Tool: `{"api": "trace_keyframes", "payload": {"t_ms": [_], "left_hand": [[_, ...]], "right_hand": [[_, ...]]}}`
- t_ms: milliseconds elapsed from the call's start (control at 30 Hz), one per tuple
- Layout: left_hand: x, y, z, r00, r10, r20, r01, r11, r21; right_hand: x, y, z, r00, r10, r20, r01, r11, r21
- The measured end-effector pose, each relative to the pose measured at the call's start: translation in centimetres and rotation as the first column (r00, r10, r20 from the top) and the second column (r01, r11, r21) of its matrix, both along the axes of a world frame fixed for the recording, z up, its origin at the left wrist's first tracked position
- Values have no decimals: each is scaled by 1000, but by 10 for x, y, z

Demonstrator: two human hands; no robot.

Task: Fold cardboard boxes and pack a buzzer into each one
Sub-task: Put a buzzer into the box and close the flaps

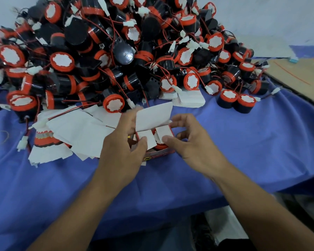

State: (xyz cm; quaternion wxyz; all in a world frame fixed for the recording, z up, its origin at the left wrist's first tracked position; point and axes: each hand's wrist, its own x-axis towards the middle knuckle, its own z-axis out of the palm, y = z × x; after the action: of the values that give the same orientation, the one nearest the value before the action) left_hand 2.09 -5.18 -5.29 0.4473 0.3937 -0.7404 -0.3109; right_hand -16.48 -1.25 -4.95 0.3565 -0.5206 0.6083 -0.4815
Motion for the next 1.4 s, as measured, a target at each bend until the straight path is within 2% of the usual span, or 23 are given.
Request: {"api": "trace_keyframes", "payload": {"t_ms": [67, 133, 233, 300, 367, 433, 600, 700, 833, 1067, 1400], "left_hand": [[4, -3, 2, 994, -13, 111, 21, 997, -74], [8, -5, 1, 979, -30, 202, 56, 990, -127], [15, -3, 2, 940, -130, 314, 149, 988, -37], [19, -3, 3, 921, -185, 343, 194, 981, 8], [20, -4, 2, 919, -197, 341, 204, 979, 16], [21, -7, 1, 927, -200, 317, 200, 979, 33], [25, -14, -1, 926, -233, 298, 228, 972, 51], [27, -15, -1, 904, -262, 338, 260, 964, 51], [26, -16, 0, 896, -262, 360, 269, 963, 31], [23, -16, 1, 924, -232, 305, 249, 968, -16], [24, -20, 0, 909, -280, 308, 300, 954, -16]], "right_hand": [[-1, -1, 2, 997, 80, 13, -79, 995, -59], [-2, -1, 3, 989, 135, -55, -139, 986, -87], [-5, -2, 5, 965, 176, -192, -199, 974, -111], [-11, -1, 7, 925, 265, -274, -303, 947, -106], [-18, 1, 8, 895, 360, -262, -380, 925, -27], [-22, 3, 8, 885, 379, -269, -386, 922, 31], [-19, 5, 10, 850, 317, -420, -385, 919, -84], [-21, 5, 8, 804, 296, -516, -376, 925, -54], [-19, 6, 5, 839, 287, -462, -362, 929, -81], [-15, 2, 8, 865, 270, -423, -359, 922, -146], [-16, 5, 4, 825, 315, -470, -367, 930, -21]]}}
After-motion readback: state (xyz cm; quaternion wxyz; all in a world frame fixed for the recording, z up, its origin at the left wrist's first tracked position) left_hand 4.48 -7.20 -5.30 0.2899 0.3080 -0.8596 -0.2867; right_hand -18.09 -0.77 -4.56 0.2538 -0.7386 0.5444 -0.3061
